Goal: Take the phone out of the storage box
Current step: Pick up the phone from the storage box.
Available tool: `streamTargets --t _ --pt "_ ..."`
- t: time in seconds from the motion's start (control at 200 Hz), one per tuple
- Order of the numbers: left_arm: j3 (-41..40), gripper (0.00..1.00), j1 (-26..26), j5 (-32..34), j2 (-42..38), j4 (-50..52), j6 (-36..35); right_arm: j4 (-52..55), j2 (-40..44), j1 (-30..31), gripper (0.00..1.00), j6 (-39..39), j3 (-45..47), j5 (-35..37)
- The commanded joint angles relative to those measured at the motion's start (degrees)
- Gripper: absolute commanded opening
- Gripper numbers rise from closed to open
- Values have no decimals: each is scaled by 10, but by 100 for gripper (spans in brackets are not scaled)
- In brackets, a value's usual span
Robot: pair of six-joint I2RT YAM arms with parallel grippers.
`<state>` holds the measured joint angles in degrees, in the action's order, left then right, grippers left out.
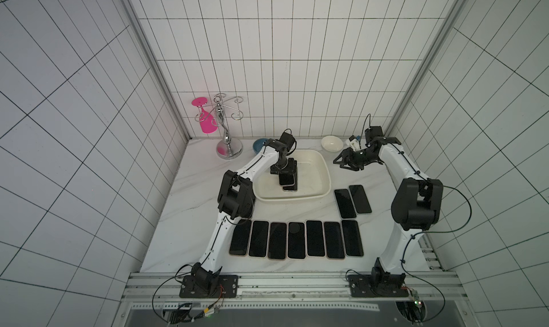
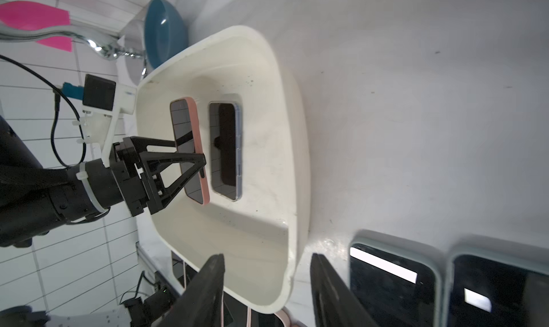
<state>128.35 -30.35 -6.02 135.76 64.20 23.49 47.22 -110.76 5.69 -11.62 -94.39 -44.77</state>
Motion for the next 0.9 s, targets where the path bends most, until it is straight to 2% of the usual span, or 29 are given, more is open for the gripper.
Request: streamTargets --t 0.0,0.155,0.34,0.895 --pt "1 49 8 -30 -75 -11 -15 -142 22 38 53 -89 66 -134" --pt "-6 48 8 -43 -100 -10 -14 -293 22 92 59 -172 122 -154" --pt "-18 48 10 -51 -110 -10 -9 -440 21 147 60 -257 158 -159" --pt "-48 47 11 -73 -131 -23 4 -495 -32 209 57 -298 138 -171"
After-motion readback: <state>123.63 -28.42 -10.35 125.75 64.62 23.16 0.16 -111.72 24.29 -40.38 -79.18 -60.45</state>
